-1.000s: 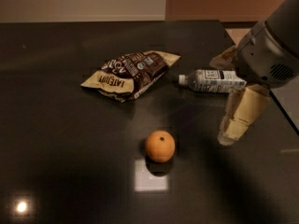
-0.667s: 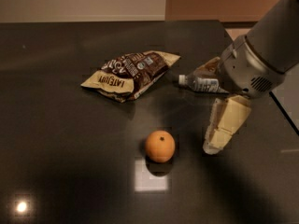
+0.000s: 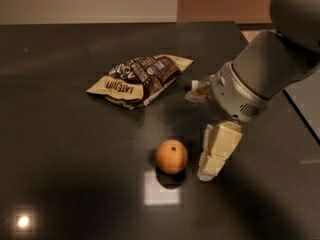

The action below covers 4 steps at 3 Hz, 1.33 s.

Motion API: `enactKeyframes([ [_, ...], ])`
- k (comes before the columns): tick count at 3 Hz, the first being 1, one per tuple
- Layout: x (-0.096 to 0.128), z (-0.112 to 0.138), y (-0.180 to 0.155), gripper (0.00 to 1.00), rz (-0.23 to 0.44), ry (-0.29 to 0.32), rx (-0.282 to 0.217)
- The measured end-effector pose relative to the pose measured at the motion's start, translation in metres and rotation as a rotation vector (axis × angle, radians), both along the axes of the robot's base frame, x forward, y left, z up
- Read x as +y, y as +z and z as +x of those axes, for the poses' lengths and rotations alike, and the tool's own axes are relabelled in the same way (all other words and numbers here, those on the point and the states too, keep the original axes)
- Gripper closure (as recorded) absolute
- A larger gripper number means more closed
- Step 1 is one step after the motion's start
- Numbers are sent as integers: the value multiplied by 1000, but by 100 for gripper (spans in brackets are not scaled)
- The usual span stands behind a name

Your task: Pick orange

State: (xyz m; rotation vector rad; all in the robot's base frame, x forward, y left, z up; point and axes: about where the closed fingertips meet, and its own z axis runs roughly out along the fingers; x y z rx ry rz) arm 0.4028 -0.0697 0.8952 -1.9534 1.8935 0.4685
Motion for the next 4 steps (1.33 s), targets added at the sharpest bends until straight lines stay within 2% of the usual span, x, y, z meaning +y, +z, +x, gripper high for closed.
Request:
enactKeyframes([
  [2,24,-9,-23,0,9,68,10],
  [4,33,-14,-37,0,14,99,5],
])
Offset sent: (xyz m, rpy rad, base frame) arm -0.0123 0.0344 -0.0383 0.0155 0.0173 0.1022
